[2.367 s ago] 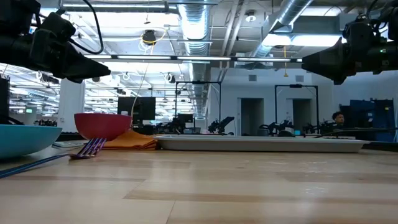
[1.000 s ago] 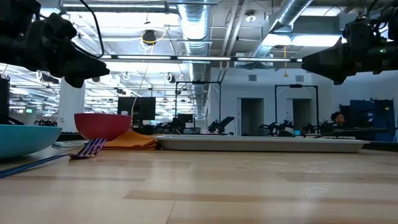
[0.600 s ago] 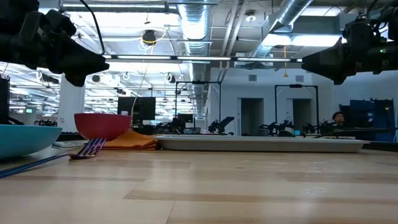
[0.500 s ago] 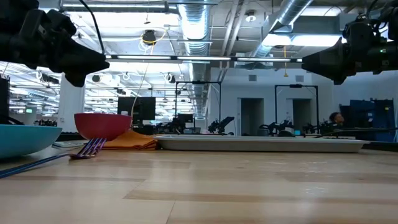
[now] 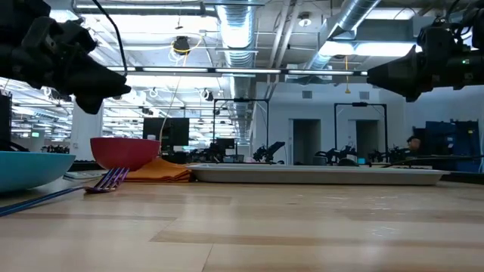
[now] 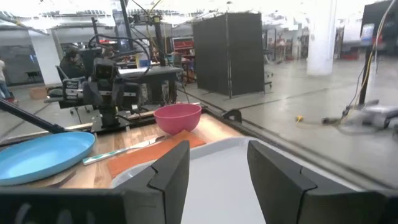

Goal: Set up tray
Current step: Prepare the gray serving tray

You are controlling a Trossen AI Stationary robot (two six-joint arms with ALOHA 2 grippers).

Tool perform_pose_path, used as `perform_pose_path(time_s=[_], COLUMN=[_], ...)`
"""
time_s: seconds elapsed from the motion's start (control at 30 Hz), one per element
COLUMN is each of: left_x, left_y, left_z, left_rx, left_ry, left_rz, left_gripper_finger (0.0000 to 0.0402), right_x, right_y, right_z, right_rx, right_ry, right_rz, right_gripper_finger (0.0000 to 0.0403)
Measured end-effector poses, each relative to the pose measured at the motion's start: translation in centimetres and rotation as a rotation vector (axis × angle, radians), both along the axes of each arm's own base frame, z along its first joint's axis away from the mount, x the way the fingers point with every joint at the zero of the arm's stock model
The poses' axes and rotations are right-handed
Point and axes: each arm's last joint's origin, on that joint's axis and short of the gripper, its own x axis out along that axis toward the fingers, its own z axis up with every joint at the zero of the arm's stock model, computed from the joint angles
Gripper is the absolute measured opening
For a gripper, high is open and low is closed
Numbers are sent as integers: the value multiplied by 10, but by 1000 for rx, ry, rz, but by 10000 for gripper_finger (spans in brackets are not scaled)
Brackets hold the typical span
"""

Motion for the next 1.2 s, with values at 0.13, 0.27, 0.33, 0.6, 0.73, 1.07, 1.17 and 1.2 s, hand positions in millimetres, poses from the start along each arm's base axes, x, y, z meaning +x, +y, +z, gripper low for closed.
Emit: perform_pose_path(time_s=[0.13,0.27,0.33,0.6,0.73,1.07,1.17,1.2], left_x=[1,0,0,-1,-1,-4,-6,-7], left_y=[0,2,4,7,7,7,7,7], left_z=[-1,0,1,9,17,42,56,60], left_rx=[-34,-5,-10,-71,-82,-29,8,21], left_ry=[4,-1,-15,-113,-202,-349,-416,-423], left_rz=[5,61,145,255,249,252,240,238], left_gripper_finger=[108,108,108,108,108,108,108,108], right_x=[0,0,-1,-1,-1,-3,-6,-5], right_y=[0,0,0,1,1,4,9,10], right_z=[4,6,10,10,12,26,49,53], right_rx=[-66,-84,-92,-93,-96,-48,-130,-149], right_ry=[-18,-37,-74,-79,-99,-155,-192,-180], right_rz=[-4,-6,-8,8,1,58,167,191], right_gripper_finger=[154,154,154,154,154,137,127,125])
